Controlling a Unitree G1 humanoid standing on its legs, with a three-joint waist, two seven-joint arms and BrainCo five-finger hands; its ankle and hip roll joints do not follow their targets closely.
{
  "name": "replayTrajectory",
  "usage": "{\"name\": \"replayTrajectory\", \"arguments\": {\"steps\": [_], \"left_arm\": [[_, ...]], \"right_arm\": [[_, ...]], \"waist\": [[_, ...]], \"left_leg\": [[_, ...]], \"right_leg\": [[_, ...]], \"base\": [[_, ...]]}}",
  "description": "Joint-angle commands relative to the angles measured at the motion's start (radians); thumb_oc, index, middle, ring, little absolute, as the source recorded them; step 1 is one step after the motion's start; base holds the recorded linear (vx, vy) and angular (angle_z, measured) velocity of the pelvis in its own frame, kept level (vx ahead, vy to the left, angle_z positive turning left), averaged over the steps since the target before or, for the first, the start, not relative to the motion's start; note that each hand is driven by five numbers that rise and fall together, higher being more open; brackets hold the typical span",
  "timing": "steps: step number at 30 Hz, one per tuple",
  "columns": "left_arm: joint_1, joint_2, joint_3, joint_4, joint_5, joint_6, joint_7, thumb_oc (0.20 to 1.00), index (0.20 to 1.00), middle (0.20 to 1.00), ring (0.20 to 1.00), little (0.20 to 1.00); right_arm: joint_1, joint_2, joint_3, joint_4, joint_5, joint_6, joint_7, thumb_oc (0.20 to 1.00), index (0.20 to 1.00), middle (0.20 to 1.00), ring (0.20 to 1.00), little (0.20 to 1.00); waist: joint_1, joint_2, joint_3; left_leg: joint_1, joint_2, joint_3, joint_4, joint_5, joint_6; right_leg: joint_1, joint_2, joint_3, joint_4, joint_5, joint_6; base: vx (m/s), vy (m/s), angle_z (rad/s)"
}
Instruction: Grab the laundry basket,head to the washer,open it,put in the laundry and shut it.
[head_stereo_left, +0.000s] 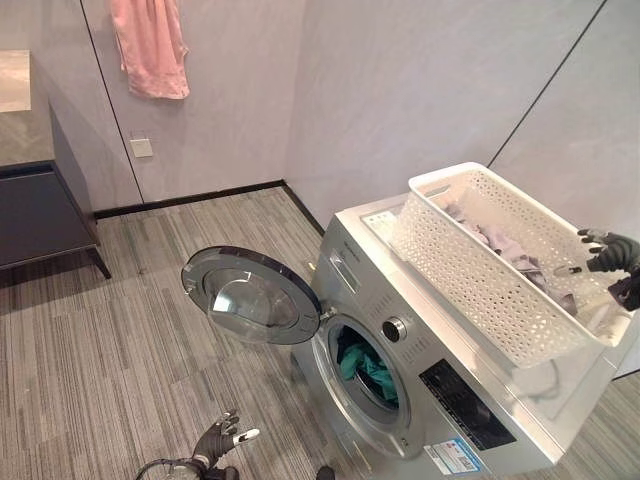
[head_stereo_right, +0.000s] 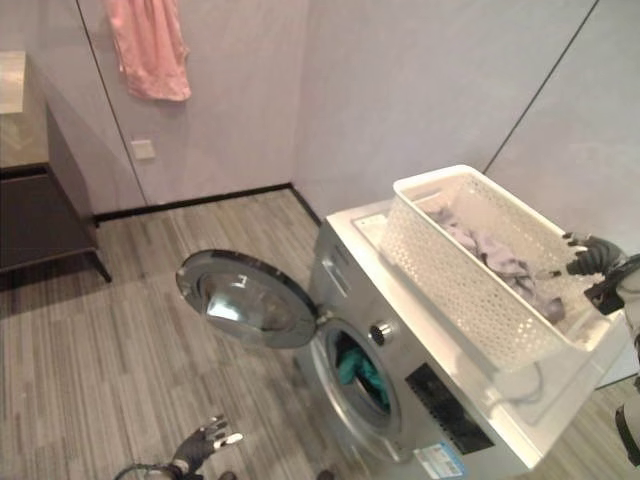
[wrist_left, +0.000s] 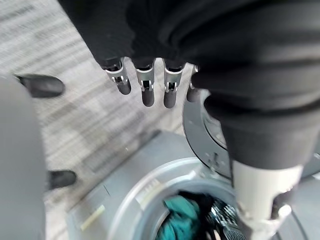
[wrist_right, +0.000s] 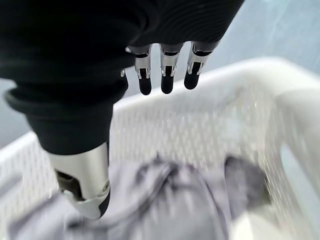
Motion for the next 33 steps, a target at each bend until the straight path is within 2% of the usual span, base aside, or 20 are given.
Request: {"name": "replayTrajectory", "arguments": {"steps": [1,14,16,23,29,33], "left_arm": [[-0.039,0.018,-0.023,-0.045,-0.026,-0.022,0.016,1.0,1.0,1.0,1.0,1.0],[-0.047,0.009,-0.046,-0.079,-0.039,-0.016,0.013,1.0,1.0,1.0,1.0,1.0],[-0.046,0.001,-0.047,-0.08,-0.041,-0.017,0.018,1.0,1.0,1.0,1.0,1.0],[-0.052,0.004,-0.038,-0.071,-0.038,-0.015,0.025,1.0,1.0,1.0,1.0,1.0],[-0.048,0.011,-0.021,-0.068,-0.042,-0.016,0.026,1.0,1.0,1.0,1.0,1.0],[-0.05,0.022,-0.017,-0.072,-0.042,-0.018,0.025,1.0,1.0,1.0,1.0,1.0]], "right_arm": [[-0.094,-0.109,0.071,-0.002,-0.02,-0.013,-0.036,1.0,1.0,1.0,1.0,1.0],[-0.085,-0.007,0.112,-0.001,-0.081,-0.005,-0.017,1.0,1.0,1.0,1.0,1.0],[-0.06,0.028,0.127,-0.037,-0.092,-0.005,-0.006,1.0,1.0,1.0,1.0,1.0],[-0.007,0.059,0.131,-0.094,-0.105,-0.001,0.009,1.0,1.0,1.0,1.0,1.0],[0.044,0.023,0.13,-0.197,-0.077,-0.001,0.025,1.0,1.0,1.0,1.0,1.0],[0.062,0.037,0.146,-0.189,-0.084,0.003,0.043,1.0,1.0,1.0,1.0,1.0]], "waist": [[0.034,-0.007,0.016],[0.049,0.002,0.036],[0.052,-0.007,0.044],[0.055,-0.034,0.055],[0.047,-0.063,0.059],[0.054,-0.076,0.061]], "left_leg": [[-0.007,0.063,-0.045,0.033,-0.066,-0.003],[-0.015,0.078,-0.066,0.028,-0.057,-0.015],[-0.014,0.083,-0.067,0.023,-0.056,-0.017],[-0.017,0.093,-0.067,0.016,-0.053,-0.02],[-0.009,0.103,-0.05,0.011,-0.057,-0.024],[-0.001,0.106,-0.042,0.011,-0.061,-0.021]], "right_leg": [[0.007,-0.067,-0.013,0.016,-0.079,0.046],[0.02,-0.047,-0.05,0.015,-0.107,0.029],[0.023,-0.041,-0.053,0.013,-0.11,0.027],[0.015,-0.034,-0.052,0.017,-0.111,0.026],[0.008,-0.028,-0.044,0.019,-0.106,0.031],[0.002,-0.027,-0.029,0.025,-0.102,0.033]], "base": [[0.07,-0.076,0.06],[0.04,-0.032,0.1],[0.03,-0.014,-0.02],[0.0,0.0,0.0],[0.0,-0.001,-0.01],[0.0,-0.004,-0.03]]}}
